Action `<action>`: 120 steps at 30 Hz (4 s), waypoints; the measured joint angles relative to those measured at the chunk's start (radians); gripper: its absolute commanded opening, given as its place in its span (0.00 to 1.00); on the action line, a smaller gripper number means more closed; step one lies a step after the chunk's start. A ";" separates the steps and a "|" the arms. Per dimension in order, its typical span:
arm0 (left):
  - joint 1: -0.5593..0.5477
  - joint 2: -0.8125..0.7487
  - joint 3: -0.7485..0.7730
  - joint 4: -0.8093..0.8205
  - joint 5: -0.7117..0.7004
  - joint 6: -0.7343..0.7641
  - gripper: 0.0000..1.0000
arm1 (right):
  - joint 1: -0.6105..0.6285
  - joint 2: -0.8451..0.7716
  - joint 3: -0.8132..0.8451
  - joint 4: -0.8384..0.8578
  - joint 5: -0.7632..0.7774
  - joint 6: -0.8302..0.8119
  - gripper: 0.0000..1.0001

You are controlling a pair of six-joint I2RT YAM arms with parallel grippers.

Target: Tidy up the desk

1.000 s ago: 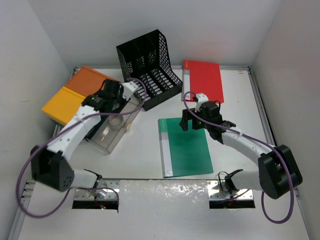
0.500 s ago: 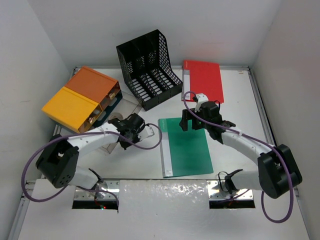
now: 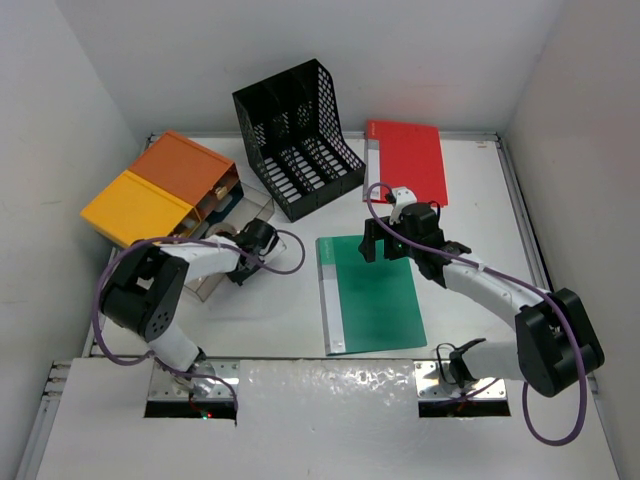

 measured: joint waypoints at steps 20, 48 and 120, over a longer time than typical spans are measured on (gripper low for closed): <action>0.204 -0.008 0.000 0.214 -0.163 -0.022 0.00 | 0.000 0.000 0.000 0.000 0.010 -0.007 0.99; 0.222 0.039 0.000 0.362 -0.327 0.026 0.15 | -0.009 0.006 0.009 0.007 0.077 -0.051 0.99; 0.150 -0.135 0.305 -0.137 0.272 -0.021 0.31 | -0.186 0.982 0.285 1.148 0.040 -1.284 0.00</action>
